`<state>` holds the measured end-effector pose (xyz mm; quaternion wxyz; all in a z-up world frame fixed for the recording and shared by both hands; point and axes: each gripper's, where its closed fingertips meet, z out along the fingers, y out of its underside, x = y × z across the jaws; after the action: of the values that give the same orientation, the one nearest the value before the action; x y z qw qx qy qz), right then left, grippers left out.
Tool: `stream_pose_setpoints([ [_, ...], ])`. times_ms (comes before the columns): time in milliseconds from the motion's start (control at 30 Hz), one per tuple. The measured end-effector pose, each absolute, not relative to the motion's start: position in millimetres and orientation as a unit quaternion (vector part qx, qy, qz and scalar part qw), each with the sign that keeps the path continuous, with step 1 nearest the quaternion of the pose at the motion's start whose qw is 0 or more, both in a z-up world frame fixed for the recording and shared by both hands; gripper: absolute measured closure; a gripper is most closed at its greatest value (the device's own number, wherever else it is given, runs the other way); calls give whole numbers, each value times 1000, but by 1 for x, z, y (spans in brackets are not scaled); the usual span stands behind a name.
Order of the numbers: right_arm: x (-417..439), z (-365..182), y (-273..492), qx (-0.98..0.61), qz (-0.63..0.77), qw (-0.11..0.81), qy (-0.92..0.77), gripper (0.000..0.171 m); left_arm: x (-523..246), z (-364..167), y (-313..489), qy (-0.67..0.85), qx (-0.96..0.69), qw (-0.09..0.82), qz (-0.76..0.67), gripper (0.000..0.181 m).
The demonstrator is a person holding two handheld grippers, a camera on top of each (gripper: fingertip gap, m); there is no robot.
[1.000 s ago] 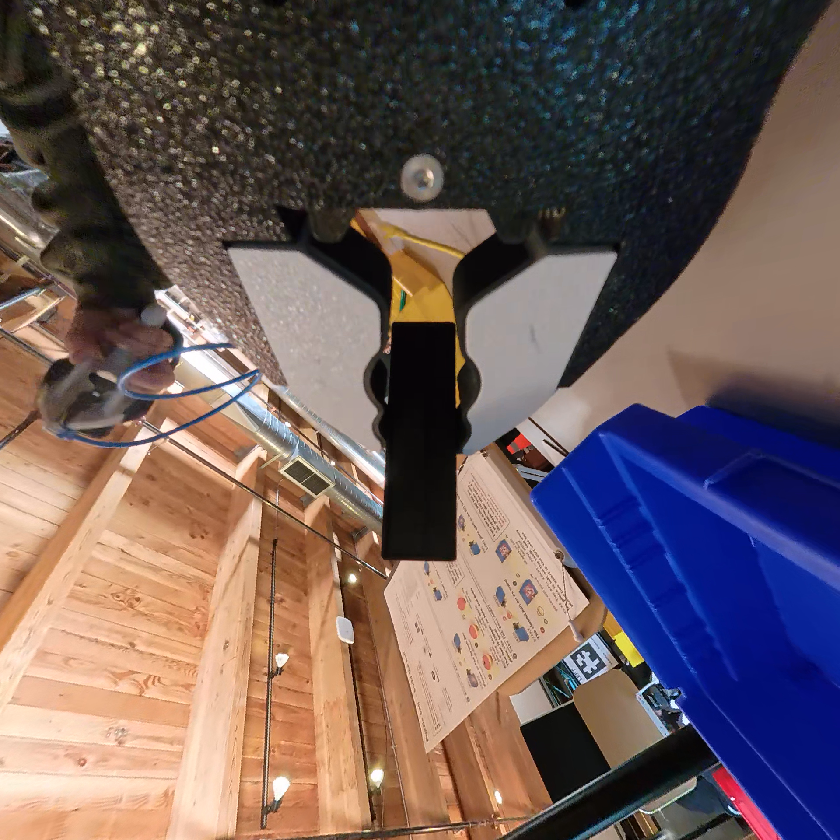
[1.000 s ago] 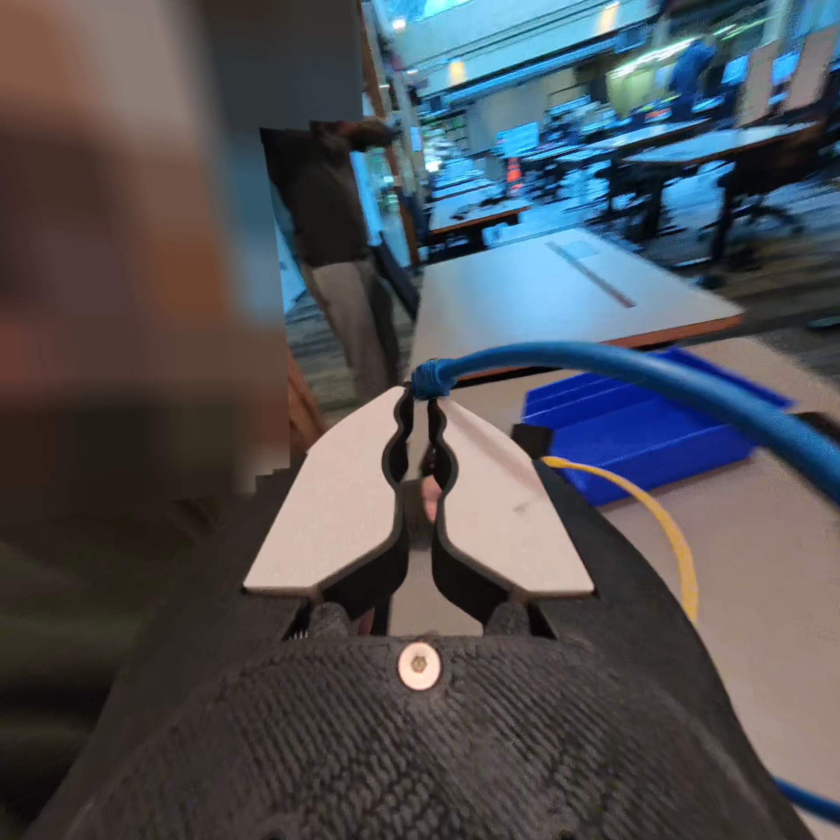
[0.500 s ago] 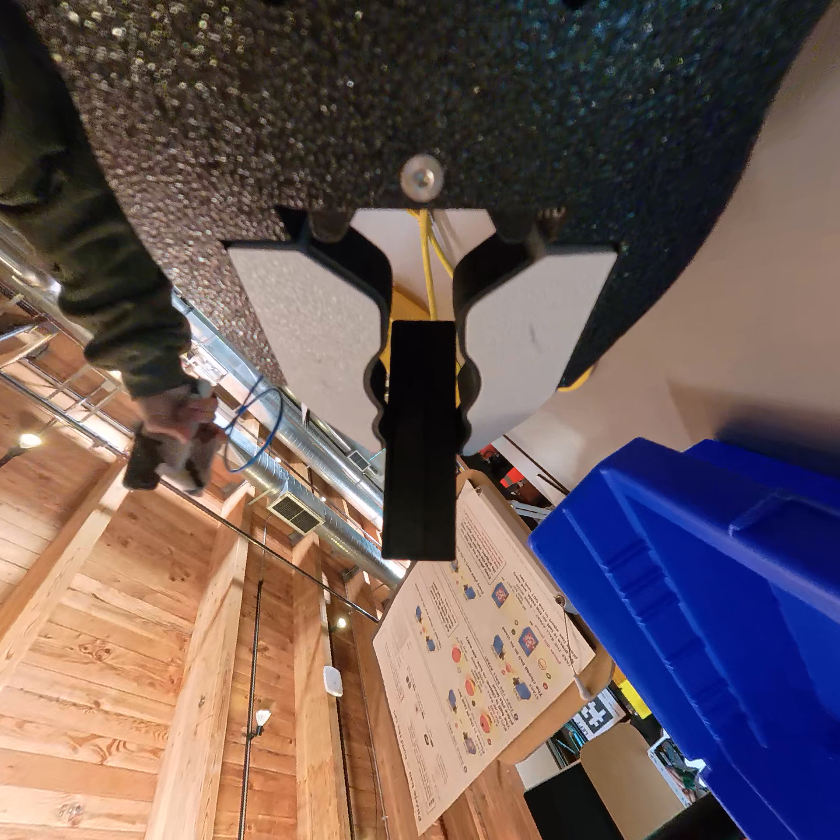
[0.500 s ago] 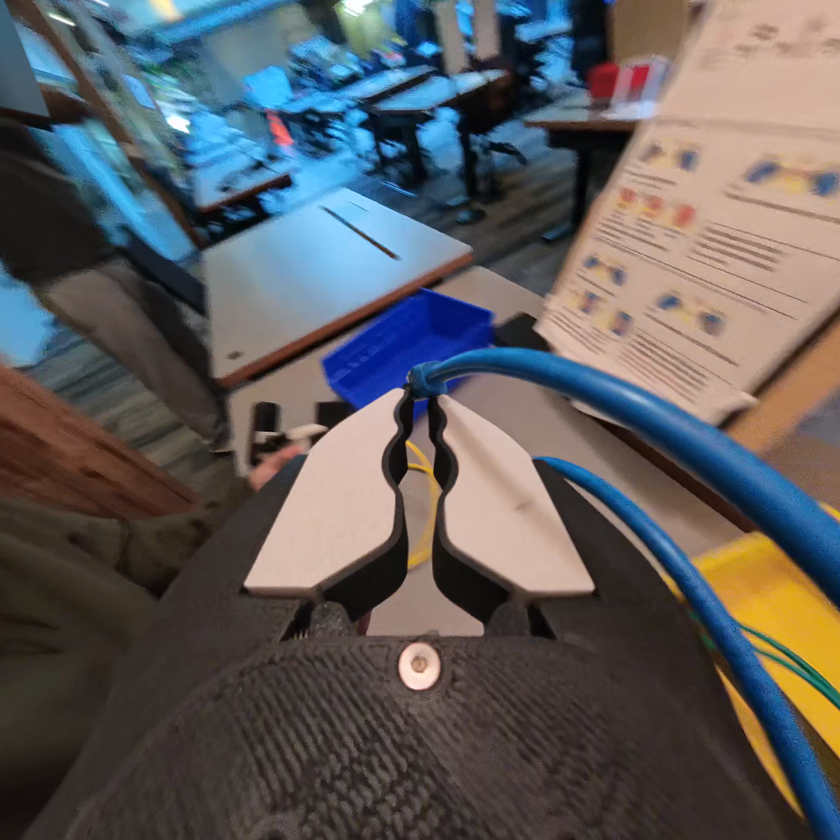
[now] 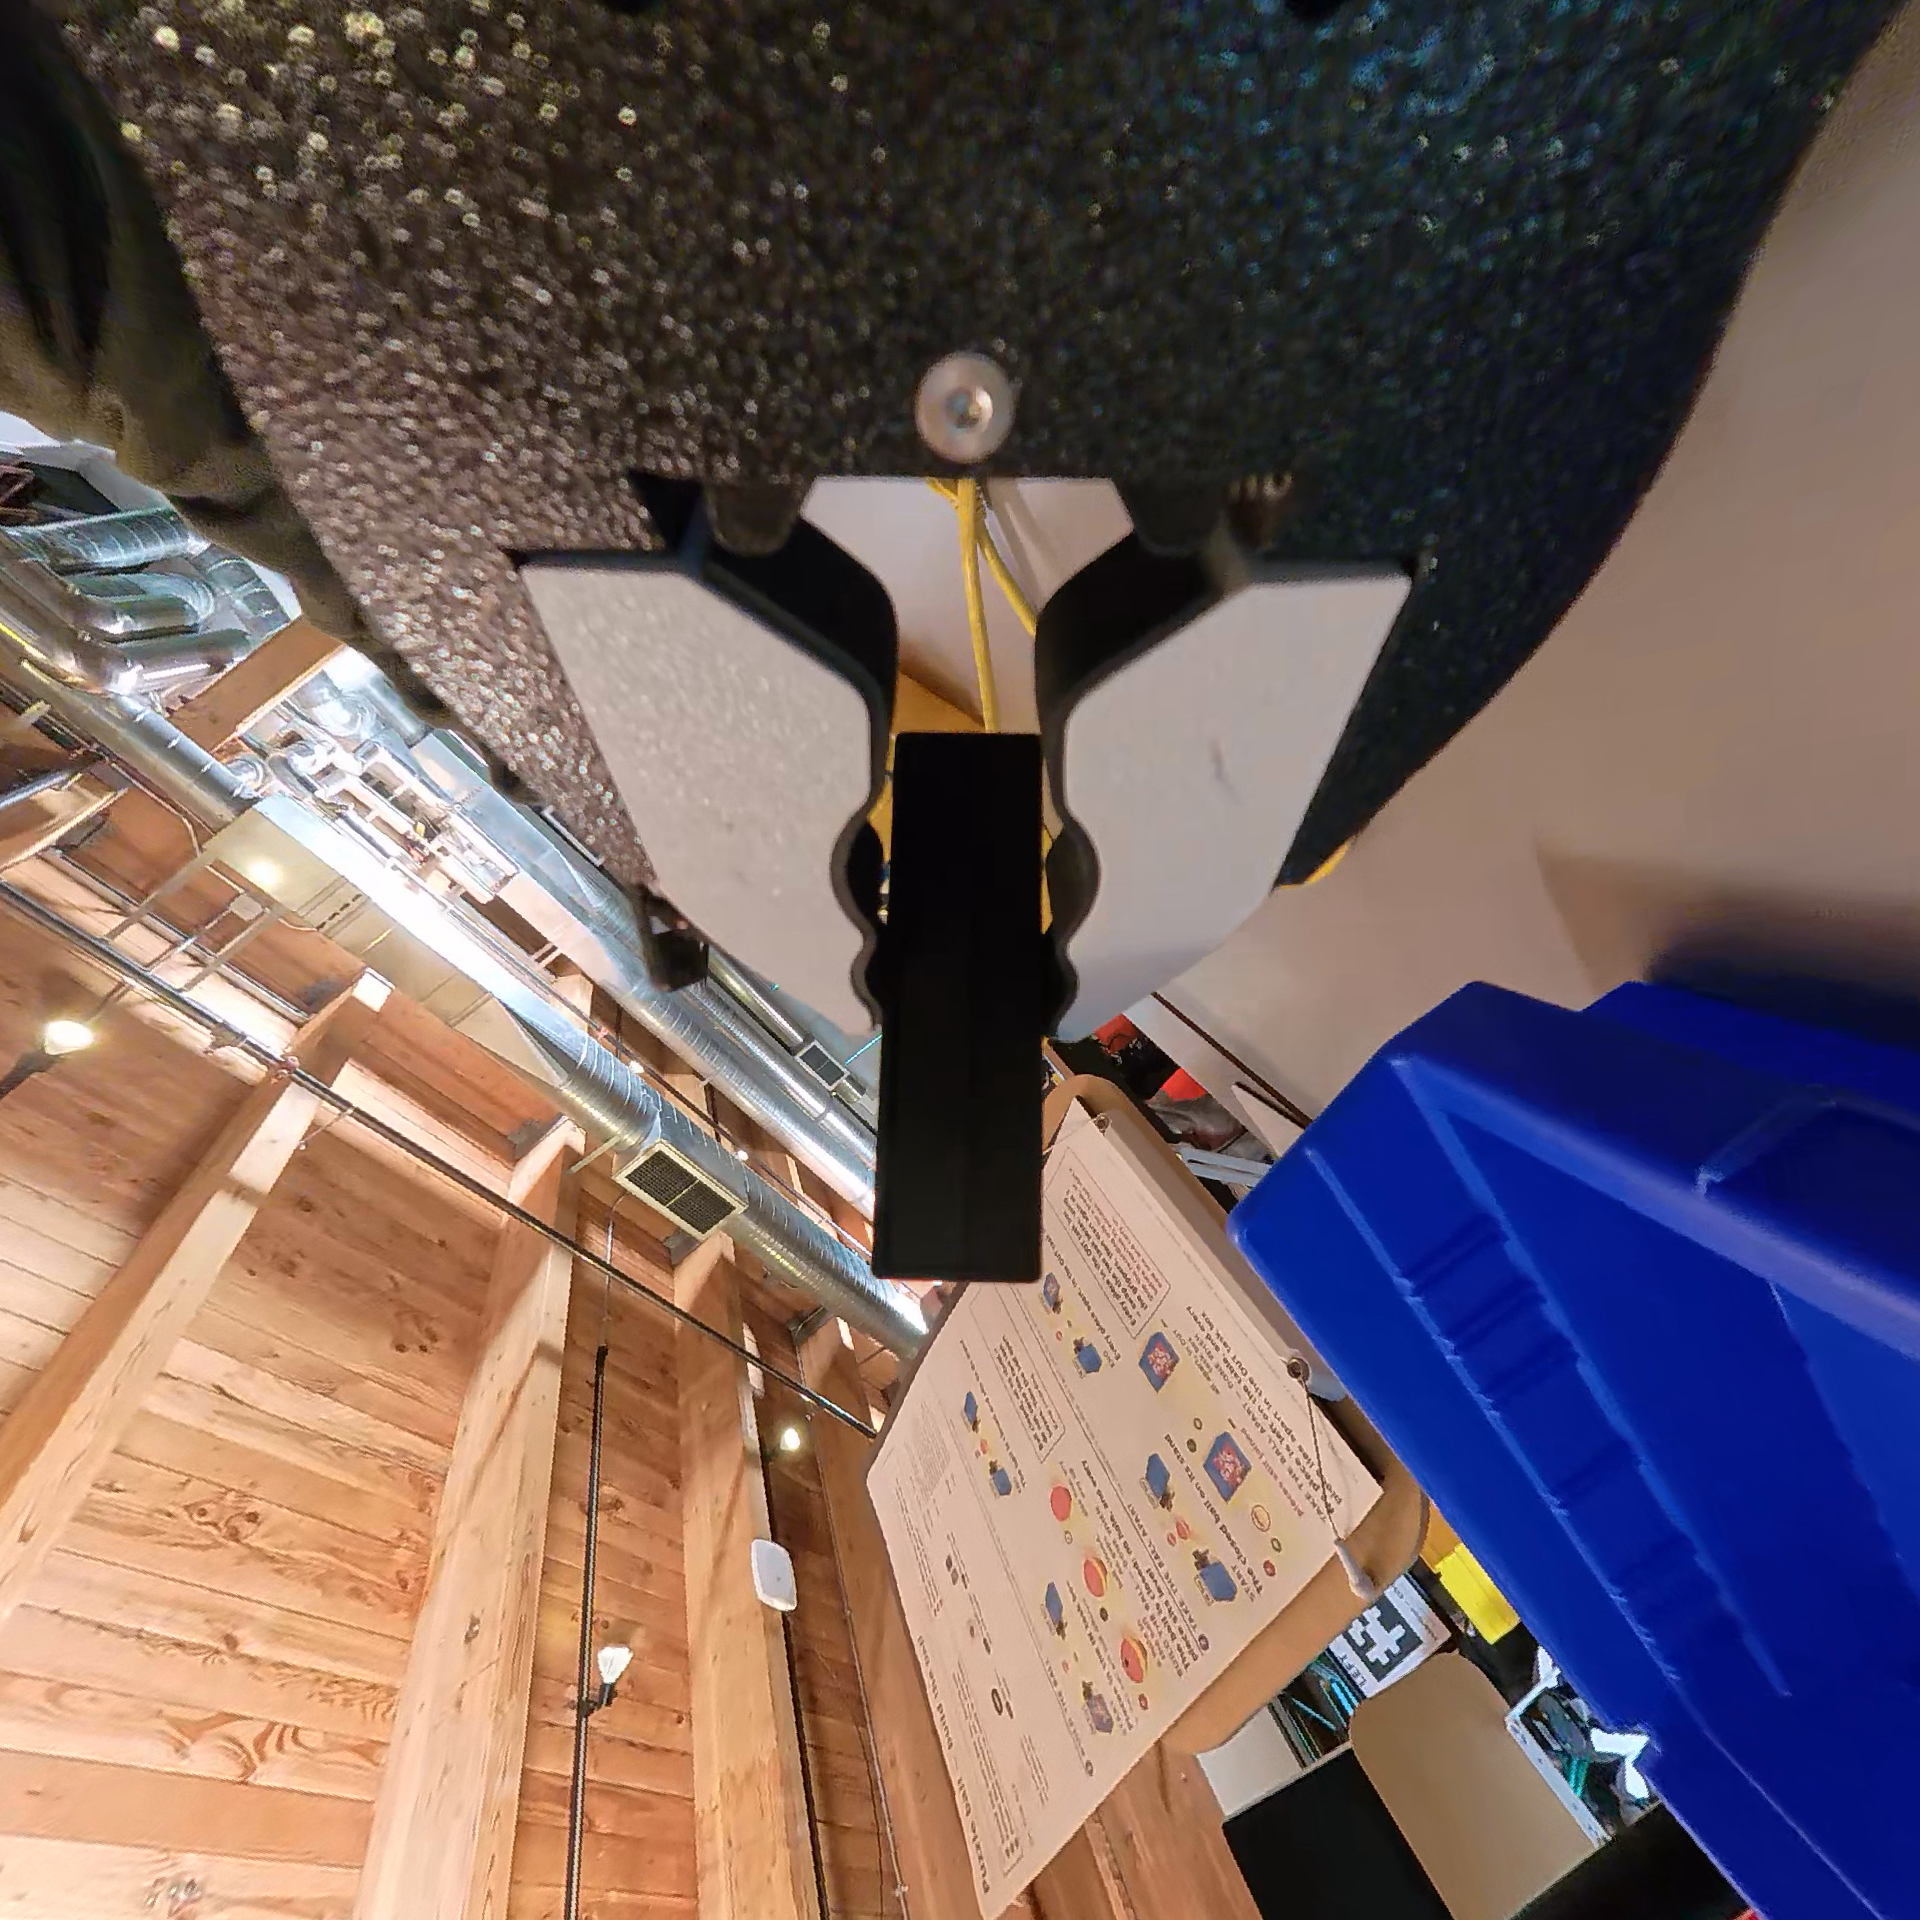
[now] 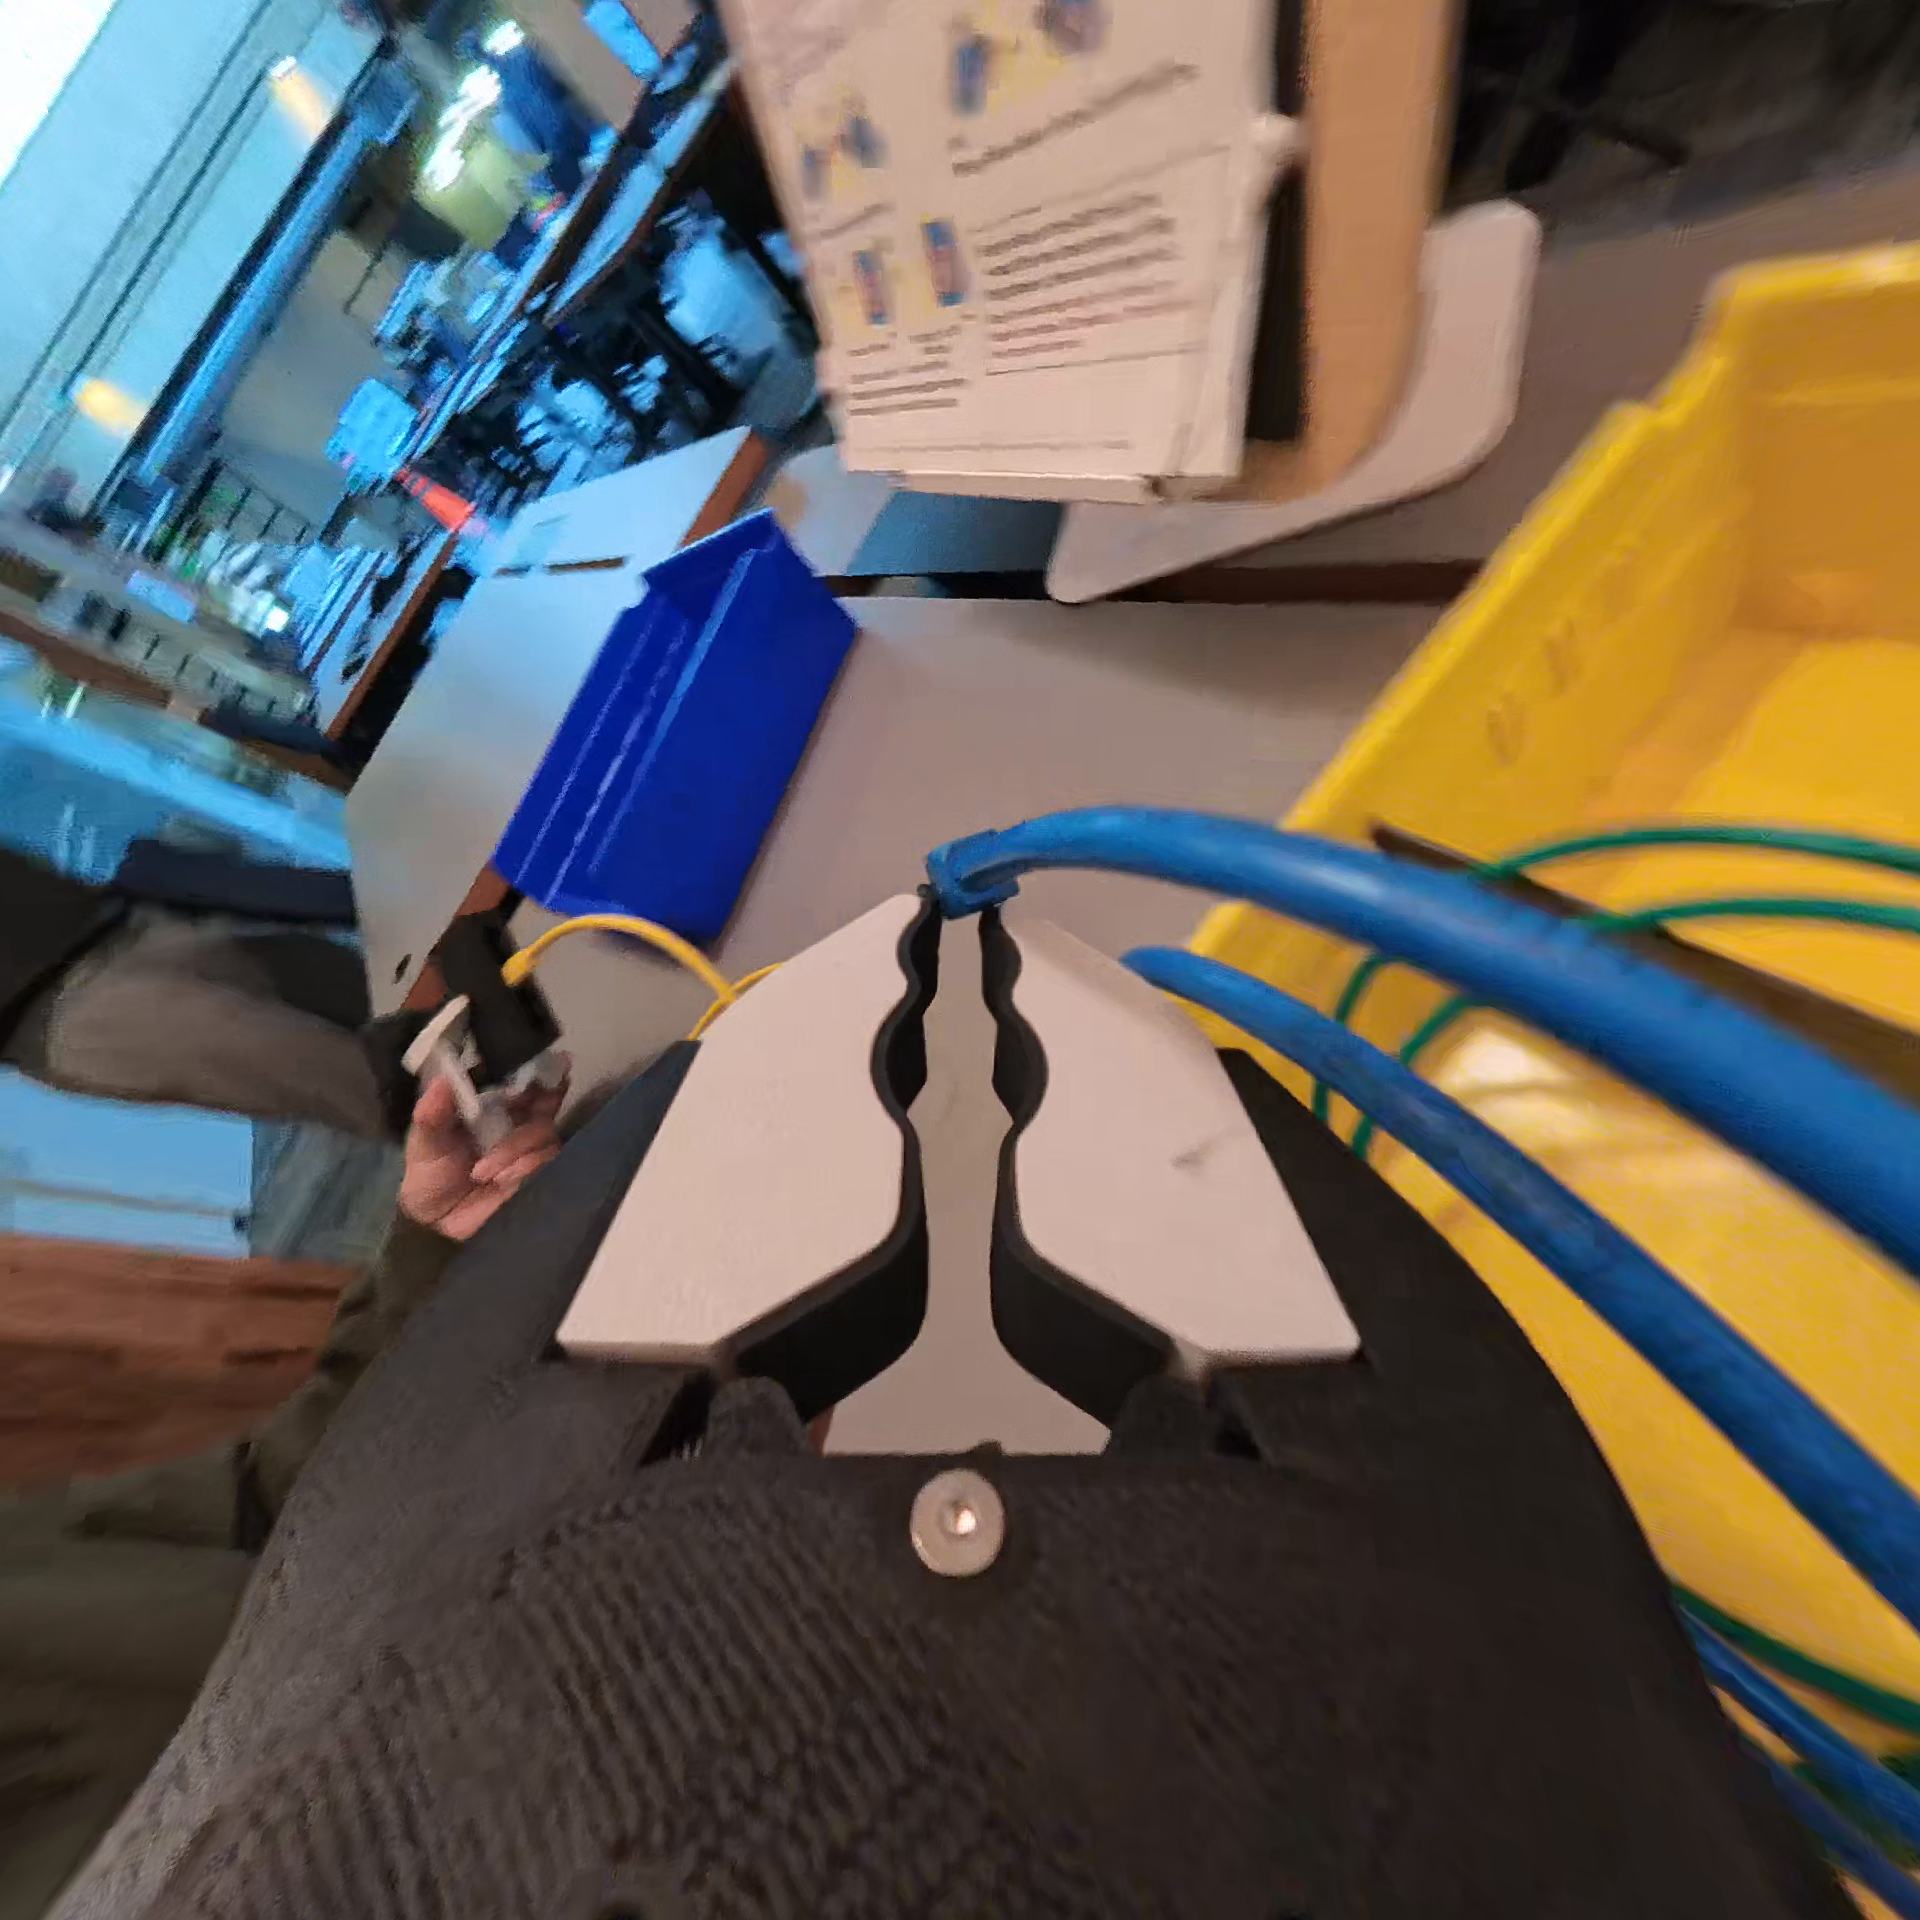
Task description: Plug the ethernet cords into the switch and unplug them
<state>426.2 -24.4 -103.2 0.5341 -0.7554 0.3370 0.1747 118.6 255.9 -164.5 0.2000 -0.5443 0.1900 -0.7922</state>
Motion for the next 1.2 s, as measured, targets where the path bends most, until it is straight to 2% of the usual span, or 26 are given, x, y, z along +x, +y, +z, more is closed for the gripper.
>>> stream_pose_setpoints([
  [67,439,-137,-34,-756,181,492,393,166,120,-165,254,189,-545,196,-793,155],
  [100,440,-155,-40,-764,180,464,410,153,121,-166,253,188,-547,191,-793,155],
  [133,440,-169,-46,-770,172,441,428,147,121,-166,252,185,-549,188,-793,155],
  [200,433,-184,-51,-765,180,433,442,130,122,-167,250,185,-549,179,-795,155],
  [267,415,-188,-53,-756,223,432,438,127,123,-169,248,187,-552,171,-794,155],
  [433,335,-145,-30,-722,227,543,363,125,126,-172,243,188,-553,154,-797,155],
  [533,223,-119,36,-695,271,616,253,130,130,-172,233,192,-549,129,-803,155],
  [667,149,-133,127,-607,328,670,273,138,134,-173,216,173,-545,75,-817,155],
  [733,148,-161,159,-624,328,646,294,131,134,-173,210,148,-538,35,-829,155],
  [833,157,-176,179,-603,344,642,327,132,134,-174,204,124,-534,-9,-836,155],
  [1100,162,-179,174,-547,369,662,356,144,138,-177,186,142,-540,-23,-829,155],
  [1200,161,-179,170,-527,390,663,360,156,140,-181,181,154,-552,-17,-819,155],
])
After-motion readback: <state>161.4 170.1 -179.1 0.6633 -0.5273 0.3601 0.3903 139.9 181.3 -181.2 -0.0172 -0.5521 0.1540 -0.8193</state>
